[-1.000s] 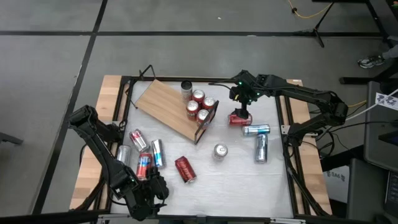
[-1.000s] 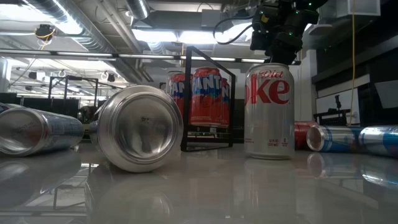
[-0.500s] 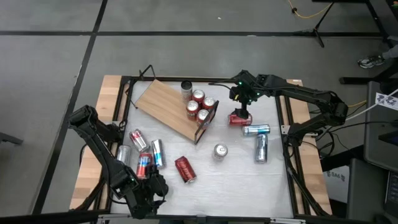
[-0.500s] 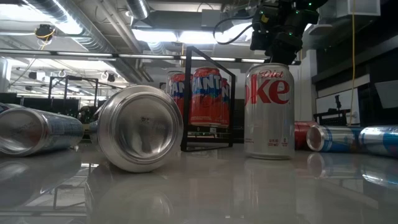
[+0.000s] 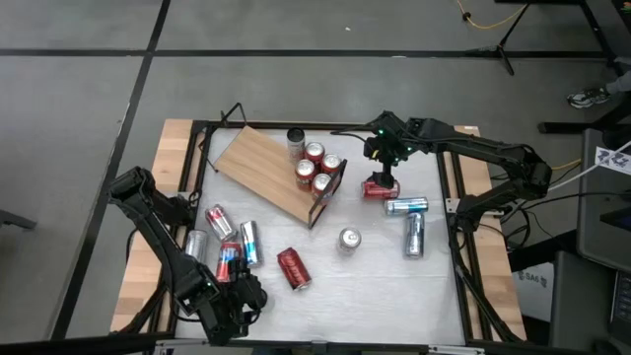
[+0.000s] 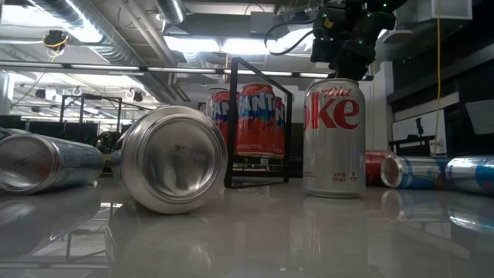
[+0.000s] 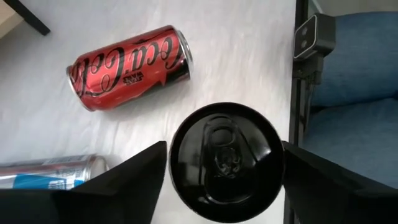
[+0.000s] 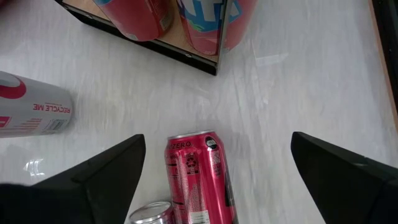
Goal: Pick and place cans onto a shelf
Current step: Put the right pink and white soda can on the shelf aligned with the other right pink and white soda can
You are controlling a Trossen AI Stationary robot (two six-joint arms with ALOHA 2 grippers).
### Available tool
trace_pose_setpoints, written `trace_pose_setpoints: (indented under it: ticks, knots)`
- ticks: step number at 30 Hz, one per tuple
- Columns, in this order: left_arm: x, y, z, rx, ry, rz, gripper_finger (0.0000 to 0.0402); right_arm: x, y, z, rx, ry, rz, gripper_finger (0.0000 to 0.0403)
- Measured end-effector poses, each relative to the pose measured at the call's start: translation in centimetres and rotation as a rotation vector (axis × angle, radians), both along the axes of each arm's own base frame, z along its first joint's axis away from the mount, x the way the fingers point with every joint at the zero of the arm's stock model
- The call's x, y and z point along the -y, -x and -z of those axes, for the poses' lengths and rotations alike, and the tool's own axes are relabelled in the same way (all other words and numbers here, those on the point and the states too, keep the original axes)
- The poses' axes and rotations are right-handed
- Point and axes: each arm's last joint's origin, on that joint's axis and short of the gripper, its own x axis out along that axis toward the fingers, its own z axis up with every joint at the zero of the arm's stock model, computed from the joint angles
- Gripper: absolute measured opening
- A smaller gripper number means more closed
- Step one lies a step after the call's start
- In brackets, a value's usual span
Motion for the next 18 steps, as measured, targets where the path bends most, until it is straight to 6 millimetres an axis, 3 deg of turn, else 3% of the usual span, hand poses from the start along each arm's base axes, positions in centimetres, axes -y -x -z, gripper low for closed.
trace_pose_setpoints:
  ticks: [7, 18]
  knots:
    - [-0.3, -0.3, 0.0, 0.006, -0.01, -0.015, 0.0231, 0.0, 0.0, 0.0, 0.0, 0.0, 0.0, 0.039]
    - [-1.7, -1.6, 0.0, 0.021, -0.065, -0.033, 0.023, 0.0, 0.0, 0.0, 0.0, 0.0, 0.0, 0.039]
